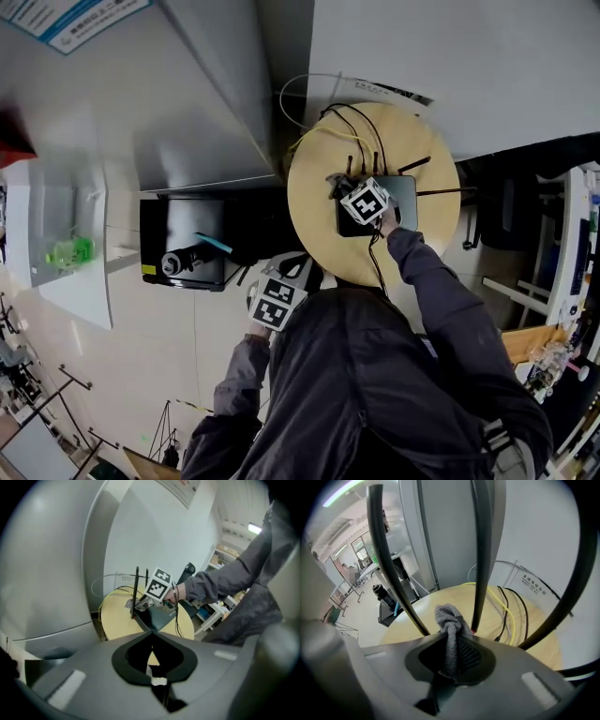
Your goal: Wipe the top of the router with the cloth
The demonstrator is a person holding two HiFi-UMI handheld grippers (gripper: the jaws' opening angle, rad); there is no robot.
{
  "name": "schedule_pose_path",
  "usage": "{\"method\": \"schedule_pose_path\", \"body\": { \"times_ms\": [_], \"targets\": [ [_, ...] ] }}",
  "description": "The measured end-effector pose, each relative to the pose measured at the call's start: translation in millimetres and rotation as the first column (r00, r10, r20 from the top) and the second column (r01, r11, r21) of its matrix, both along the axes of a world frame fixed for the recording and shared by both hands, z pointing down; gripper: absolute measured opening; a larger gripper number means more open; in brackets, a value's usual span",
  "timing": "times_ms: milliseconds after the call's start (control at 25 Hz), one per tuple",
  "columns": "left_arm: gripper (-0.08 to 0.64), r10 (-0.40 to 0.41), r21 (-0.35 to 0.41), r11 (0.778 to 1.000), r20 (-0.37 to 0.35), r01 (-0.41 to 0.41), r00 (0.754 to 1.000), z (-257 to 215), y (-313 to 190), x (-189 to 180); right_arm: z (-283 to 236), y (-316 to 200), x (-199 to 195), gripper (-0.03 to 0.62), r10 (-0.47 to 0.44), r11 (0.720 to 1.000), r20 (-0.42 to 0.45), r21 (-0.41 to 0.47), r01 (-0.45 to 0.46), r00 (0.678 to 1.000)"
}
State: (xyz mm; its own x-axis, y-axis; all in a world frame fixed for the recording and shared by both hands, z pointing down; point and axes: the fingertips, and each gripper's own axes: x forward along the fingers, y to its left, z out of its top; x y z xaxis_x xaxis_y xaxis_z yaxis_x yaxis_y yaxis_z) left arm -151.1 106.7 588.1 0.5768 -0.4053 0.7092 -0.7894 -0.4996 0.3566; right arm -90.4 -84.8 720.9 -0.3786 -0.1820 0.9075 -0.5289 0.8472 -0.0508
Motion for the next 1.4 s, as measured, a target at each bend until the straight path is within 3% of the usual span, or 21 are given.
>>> {"method": "schedule_pose_path", "body": {
  "times_ms": [120, 440, 880, 1000, 1200, 1400],
  "targets": [
    [0.000, 0.021, 0.001, 1.000, 0.004, -0.021, 1.000, -2, -4, 10, 2, 3, 5, 0.038, 0.022, 0.999, 0.019, -0.039, -0.021, 1.000],
    [0.000, 0.063, -0.003, 0.998, 0.013, -0.063, 0.998, -4, -12, 34, 1, -11, 45, 0.038, 0.047, 0.999, 0.001, -0.011, -0.047, 0.999],
    [0.000, 0.119, 0.000, 0.993, 0.019, -0.119, 0.993, -6, -16, 68, 7, -32, 161, 0.038, 0.239, 0.971, -0.059, 0.002, -0.239, 0.969],
    [0.000, 0.124, 0.007, 0.992, 0.023, -0.124, 0.992, -8, -16, 73, 6, -43, 188, 0.038, 0.282, 0.959, -0.071, 0.054, -0.278, 0.957],
    [0.000, 0.118, 0.008, 0.993, 0.026, -0.118, 0.993, -8, -12, 72, 7, -47, 205, 0.038, 0.310, 0.949, -0.073, 0.072, -0.305, 0.948],
    [0.000, 0.097, 0.011, 0.995, 0.026, -0.097, 0.995, -10, -7, 64, 8, -32, 204, 0.037, 0.338, 0.941, -0.126, 0.031, -0.337, 0.932]
  ]
}}
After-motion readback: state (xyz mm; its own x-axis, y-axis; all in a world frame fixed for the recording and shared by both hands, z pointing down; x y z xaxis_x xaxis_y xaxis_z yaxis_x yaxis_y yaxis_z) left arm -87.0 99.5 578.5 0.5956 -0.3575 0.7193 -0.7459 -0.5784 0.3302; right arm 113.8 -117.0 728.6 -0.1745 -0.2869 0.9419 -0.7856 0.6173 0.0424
